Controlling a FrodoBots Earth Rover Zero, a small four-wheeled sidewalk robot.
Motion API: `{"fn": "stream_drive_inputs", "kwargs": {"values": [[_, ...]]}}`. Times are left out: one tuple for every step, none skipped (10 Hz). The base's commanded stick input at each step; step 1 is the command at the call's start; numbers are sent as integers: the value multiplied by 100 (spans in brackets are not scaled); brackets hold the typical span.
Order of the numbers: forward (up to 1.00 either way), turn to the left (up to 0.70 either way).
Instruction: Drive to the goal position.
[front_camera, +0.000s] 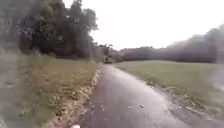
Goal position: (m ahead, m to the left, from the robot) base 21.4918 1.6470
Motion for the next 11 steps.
{"fn": "stream_drive_inputs", "kwargs": {"values": [[85, 0], [85, 0], [85, 0], [85, 0], [85, -2], [85, -25], [85, -34], [85, -34], [85, 0], [85, 0], [85, 0]]}}
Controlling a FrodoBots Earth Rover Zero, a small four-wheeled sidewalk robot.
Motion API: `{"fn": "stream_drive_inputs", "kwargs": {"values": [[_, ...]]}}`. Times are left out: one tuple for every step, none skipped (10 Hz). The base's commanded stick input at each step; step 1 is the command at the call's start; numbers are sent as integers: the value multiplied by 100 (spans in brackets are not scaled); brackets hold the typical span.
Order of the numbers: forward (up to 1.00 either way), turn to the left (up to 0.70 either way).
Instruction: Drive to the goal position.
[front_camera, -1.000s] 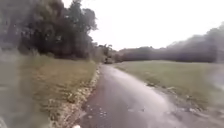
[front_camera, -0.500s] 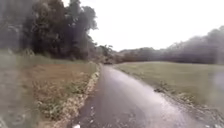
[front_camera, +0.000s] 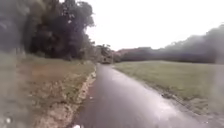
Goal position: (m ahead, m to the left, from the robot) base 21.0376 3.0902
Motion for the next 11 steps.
{"fn": "stream_drive_inputs", "kwargs": {"values": [[85, 0], [85, 0], [85, 0], [85, 0], [85, 0], [85, 0], [85, 0], [85, 0], [85, 0], [85, 0], [85, 0]]}}
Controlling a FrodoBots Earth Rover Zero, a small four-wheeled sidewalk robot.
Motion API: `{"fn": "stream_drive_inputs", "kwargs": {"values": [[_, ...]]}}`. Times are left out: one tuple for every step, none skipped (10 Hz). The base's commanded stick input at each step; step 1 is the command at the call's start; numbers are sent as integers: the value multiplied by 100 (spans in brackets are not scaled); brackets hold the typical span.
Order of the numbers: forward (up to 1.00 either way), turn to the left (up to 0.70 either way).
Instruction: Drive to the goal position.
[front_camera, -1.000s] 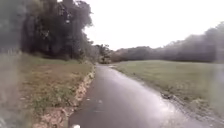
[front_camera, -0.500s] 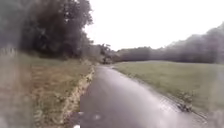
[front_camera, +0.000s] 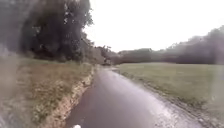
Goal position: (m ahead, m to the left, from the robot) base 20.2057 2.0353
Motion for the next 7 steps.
{"fn": "stream_drive_inputs", "kwargs": {"values": [[85, 0], [85, 0], [85, 0], [85, 0], [85, 0], [85, 0], [85, 0]]}}
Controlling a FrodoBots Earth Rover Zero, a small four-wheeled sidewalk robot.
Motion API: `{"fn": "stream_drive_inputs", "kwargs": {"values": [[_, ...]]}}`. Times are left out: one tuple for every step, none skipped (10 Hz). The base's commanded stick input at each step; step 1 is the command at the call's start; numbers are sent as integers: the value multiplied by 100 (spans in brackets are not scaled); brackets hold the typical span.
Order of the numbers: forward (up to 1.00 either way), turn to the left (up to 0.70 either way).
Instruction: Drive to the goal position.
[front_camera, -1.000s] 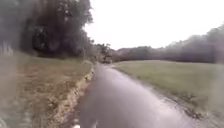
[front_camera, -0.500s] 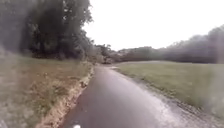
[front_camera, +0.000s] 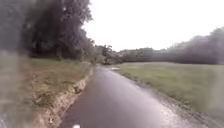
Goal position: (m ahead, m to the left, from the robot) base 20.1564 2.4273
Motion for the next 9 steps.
{"fn": "stream_drive_inputs", "kwargs": {"values": [[85, 0], [85, 0], [85, 0], [85, 0], [85, 0], [85, 0], [85, 0], [85, 0], [85, 0]]}}
